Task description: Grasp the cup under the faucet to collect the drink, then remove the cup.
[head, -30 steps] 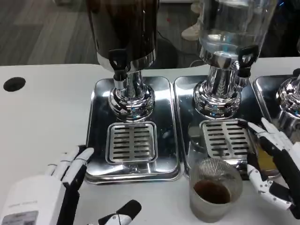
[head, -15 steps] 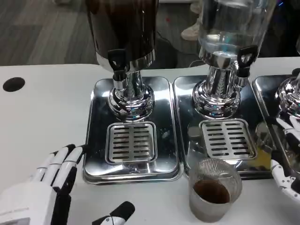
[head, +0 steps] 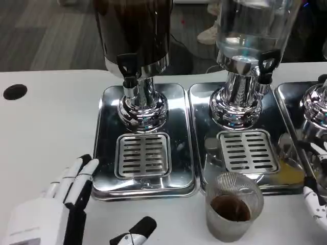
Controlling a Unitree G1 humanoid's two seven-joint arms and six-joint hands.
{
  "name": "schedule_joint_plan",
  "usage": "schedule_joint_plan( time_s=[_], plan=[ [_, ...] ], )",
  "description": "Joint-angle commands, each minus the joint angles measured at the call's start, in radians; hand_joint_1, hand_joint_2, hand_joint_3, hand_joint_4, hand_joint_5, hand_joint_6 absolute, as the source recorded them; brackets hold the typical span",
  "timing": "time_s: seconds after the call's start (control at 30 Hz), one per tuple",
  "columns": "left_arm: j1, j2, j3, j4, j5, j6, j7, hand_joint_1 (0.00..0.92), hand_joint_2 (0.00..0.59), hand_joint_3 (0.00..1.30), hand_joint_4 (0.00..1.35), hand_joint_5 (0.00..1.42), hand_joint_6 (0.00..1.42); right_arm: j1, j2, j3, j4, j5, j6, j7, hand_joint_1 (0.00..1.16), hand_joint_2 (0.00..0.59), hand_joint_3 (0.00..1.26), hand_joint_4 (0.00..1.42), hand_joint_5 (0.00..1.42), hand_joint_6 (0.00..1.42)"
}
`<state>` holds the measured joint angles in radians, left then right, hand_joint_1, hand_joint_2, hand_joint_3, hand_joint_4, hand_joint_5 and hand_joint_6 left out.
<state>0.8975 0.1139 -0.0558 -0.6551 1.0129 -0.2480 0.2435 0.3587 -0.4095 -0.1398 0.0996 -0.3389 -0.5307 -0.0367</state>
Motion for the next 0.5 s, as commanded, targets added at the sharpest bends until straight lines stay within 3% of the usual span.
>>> schedule_joint_plan(
  time_s=[0.03, 0.27, 0.5],
  plan=[
    [0.005, 0.002, -0.013, 0.0, 0.005, 0.004, 0.016, 0.0, 0.089, 0.2, 0.1, 0.17, 0.38, 0.014, -0.022, -0.014, -0.036, 0.024, -0.017, 0.017, 0.6, 0.57, 0.15, 0.02, 0.0, 0.0],
    [0.009, 0.003, -0.023, 0.005, -0.001, -0.004, 0.028, 0.0, 0.088, 0.21, 0.1, 0.18, 0.39, 0.025, -0.025, -0.015, -0.059, 0.063, -0.018, 0.049, 0.6, 0.568, 0.15, 0.03, 0.0, 0.0],
    [0.012, 0.01, -0.035, -0.012, -0.001, -0.005, 0.037, 0.0, 0.087, 0.21, 0.12, 0.19, 0.39, 0.04, -0.015, -0.008, -0.09, 0.081, -0.018, 0.067, 0.61, 0.517, 0.16, 0.05, 0.01, 0.0]
  ],
)
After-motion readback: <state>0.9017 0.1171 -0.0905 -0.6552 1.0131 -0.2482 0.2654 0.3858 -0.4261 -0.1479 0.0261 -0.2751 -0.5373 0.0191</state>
